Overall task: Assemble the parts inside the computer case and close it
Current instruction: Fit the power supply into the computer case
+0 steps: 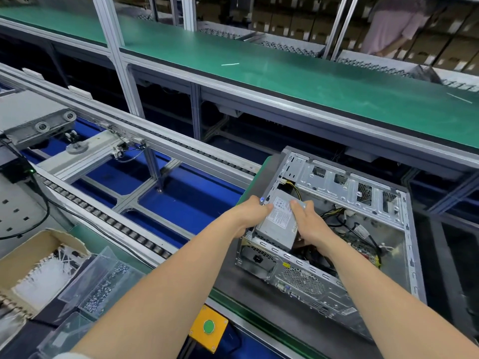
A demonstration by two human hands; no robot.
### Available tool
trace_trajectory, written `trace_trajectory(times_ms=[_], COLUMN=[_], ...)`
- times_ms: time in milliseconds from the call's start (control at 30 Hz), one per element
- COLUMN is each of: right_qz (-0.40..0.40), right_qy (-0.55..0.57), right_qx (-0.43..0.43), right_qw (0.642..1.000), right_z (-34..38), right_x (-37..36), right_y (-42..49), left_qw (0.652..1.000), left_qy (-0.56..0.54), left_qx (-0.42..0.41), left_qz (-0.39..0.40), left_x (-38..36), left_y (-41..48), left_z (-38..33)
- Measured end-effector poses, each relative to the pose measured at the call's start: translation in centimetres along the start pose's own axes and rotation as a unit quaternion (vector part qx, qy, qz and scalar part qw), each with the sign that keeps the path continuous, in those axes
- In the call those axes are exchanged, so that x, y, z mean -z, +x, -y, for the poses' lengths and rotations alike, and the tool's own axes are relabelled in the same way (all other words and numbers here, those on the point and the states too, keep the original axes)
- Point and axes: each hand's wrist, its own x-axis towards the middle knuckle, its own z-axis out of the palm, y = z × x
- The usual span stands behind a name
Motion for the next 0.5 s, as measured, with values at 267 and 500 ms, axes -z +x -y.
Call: trace_trajectory(times_ms=[267,500], right_qz=[-0.005,-0.011], right_qy=[-0.024,-0.022], right_qx=[-0.007,-0.025], right_qw=[1.000,0.999], right_z=[0.9,1.1], right_x=[0.3,0.4], right_y=[-0.5,-0.3], left_qw=[0.999,0.999], left_qy=[0.028,-0.020], left_qx=[-0.025,-0.020], left_qz=[-0.017,-0.023], left_x=[-0.4,-0.6], left_y=[-0.5,-0.7], left_z=[0.1,0.3])
